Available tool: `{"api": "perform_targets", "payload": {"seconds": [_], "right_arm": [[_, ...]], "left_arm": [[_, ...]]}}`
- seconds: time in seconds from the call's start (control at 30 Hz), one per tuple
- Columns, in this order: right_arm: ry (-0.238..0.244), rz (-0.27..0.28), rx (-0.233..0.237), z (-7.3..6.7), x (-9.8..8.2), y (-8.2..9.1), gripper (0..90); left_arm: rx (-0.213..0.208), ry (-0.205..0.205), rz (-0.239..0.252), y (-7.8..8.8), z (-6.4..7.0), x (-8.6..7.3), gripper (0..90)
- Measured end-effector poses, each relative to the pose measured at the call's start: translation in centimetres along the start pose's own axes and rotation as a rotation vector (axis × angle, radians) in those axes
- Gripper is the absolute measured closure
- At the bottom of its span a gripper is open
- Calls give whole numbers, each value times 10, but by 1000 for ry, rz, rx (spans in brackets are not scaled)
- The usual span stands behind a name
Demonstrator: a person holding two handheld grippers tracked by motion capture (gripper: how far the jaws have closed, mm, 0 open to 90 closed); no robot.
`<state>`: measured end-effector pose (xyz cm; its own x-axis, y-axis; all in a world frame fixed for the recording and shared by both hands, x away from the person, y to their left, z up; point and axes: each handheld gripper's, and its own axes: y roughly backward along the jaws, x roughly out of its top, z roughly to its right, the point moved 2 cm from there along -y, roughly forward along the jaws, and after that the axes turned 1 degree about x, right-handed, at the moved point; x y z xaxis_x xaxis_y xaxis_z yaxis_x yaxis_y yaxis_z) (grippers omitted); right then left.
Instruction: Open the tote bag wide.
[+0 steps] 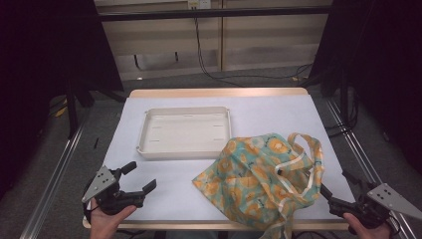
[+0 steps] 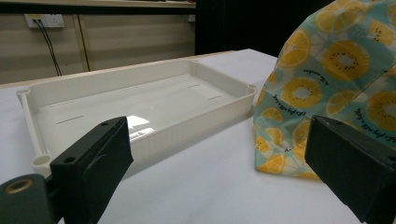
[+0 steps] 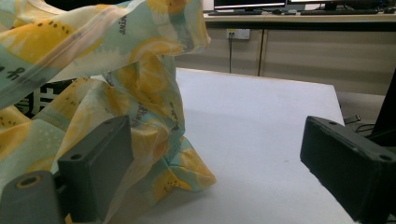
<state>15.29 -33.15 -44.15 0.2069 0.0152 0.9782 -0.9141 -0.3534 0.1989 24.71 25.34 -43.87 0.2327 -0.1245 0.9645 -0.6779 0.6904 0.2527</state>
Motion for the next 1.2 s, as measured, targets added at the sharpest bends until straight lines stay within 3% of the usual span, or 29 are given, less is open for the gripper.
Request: {"api": "perform_targets", "payload": {"seconds": [0.23, 0.4, 0.47, 0.53, 0.57, 0.67, 0.77, 0.83, 0.9, 1.07, 1.13, 1.2], "right_arm": [[-2, -7, 11, -1, 0, 2, 136], [-9, -10, 32, 0, 1, 5, 192], [-18, -28, 70, -2, 2, 7, 298], [-18, -35, 77, -2, 3, 7, 300], [-22, -29, 99, -3, 5, 8, 343], [-21, -26, 103, -4, 7, 10, 366], [-24, -16, 146, -6, 15, 15, 414], [-23, -12, 149, -6, 17, 16, 419], [-45, 4, 170, -8, 22, 18, 429], [-17, 16, 219, -15, 31, 16, 414], [-13, 22, 227, -18, 36, 14, 386], [14, 20, 243, -22, 42, 11, 364]], "left_arm": [[-1, 8, -12, -1, 1, 0, 110], [-24, -20, -33, -2, 6, 0, 194], [-42, -42, -48, -3, 10, 0, 254], [-52, -60, -58, -3, 14, 1, 269], [-58, -53, -58, -3, 15, 1, 294], [-91, -45, -60, -3, 19, 1, 329], [-108, -56, -48, -2, 21, 2, 367], [-130, -38, -58, -5, 26, 0, 405], [-158, -63, -85, -9, 30, 0, 426], [-190, -94, -89, -15, 43, 7, 496], [-207, -82, -93, -19, 48, 10, 507], [-222, -98, -92, -24, 52, 14, 494]]}}
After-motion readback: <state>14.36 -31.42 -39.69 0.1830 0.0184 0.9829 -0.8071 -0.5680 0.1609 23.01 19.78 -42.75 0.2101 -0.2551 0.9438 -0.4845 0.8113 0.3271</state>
